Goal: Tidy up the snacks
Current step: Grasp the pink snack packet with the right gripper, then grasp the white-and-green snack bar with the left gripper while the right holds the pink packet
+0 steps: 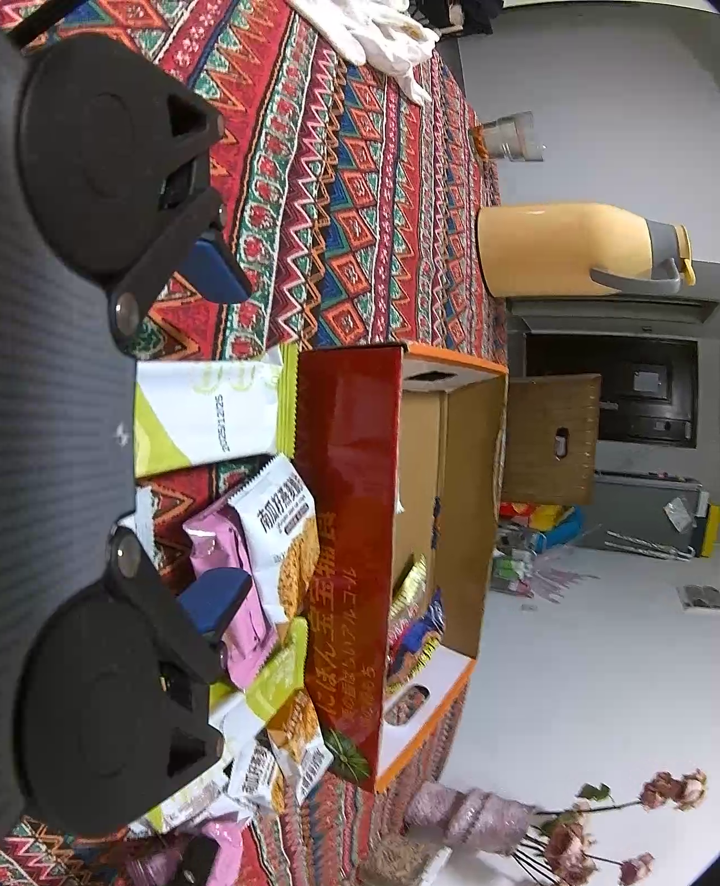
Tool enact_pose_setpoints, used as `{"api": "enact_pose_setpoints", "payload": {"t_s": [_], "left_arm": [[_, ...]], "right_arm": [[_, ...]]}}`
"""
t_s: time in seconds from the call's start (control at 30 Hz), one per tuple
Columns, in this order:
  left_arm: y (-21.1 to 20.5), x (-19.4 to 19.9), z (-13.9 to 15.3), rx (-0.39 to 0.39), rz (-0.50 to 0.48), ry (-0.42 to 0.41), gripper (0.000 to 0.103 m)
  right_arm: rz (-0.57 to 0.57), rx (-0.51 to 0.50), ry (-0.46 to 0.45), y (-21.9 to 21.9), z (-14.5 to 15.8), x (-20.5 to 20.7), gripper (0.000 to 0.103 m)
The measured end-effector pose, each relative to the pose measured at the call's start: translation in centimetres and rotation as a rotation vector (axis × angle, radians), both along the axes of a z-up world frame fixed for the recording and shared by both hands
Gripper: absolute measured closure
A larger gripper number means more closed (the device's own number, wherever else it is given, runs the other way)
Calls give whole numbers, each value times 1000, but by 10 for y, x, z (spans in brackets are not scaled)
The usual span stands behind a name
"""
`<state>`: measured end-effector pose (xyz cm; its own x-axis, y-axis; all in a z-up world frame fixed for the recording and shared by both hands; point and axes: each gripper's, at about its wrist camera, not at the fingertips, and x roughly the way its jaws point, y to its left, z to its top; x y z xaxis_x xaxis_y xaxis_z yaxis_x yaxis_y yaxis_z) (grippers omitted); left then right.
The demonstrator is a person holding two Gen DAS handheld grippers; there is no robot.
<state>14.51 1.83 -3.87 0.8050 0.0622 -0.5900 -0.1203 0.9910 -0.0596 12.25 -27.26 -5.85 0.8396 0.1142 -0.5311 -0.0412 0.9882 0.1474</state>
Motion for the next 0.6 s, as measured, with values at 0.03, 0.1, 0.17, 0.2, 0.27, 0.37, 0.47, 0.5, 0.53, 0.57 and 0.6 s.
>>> {"api": "enact_pose_setpoints", "payload": {"t_s": [0.03, 0.1, 0.17, 0.2, 0.27, 0.37, 0.47, 0.5, 0.53, 0.57, 0.6], "left_arm": [[1, 0, 2, -1, 4, 6, 0], [5, 0, 5, -10, 9, 20, 0], [9, 1, 6, -14, 15, 43, 0], [11, 1, 6, -12, 22, 56, 0], [15, 2, 5, -3, 37, 82, 0], [22, 3, 3, 10, 57, 118, 0], [24, 7, 1, 17, 70, 143, 0], [25, 9, -1, 8, 70, 158, 0], [26, 10, -2, 1, 73, 175, 0], [26, 11, -4, -1, 78, 185, 0], [25, 12, -6, 1, 81, 191, 0]], "right_arm": [[1, 4, -13, 0, 2, -1, 42], [6, 12, -34, -2, 5, -4, 42], [11, 20, -45, -3, 7, -6, 42], [12, 23, -49, -4, 7, -6, 42], [12, 32, -55, -6, 7, -7, 42], [10, 47, -63, -11, 7, -7, 42], [9, 60, -67, -14, 6, -8, 42], [10, 64, -68, -15, 5, -9, 42], [11, 69, -68, -16, 4, -9, 42], [13, 72, -68, -16, 4, -9, 42], [14, 76, -69, -17, 3, -9, 42]]}}
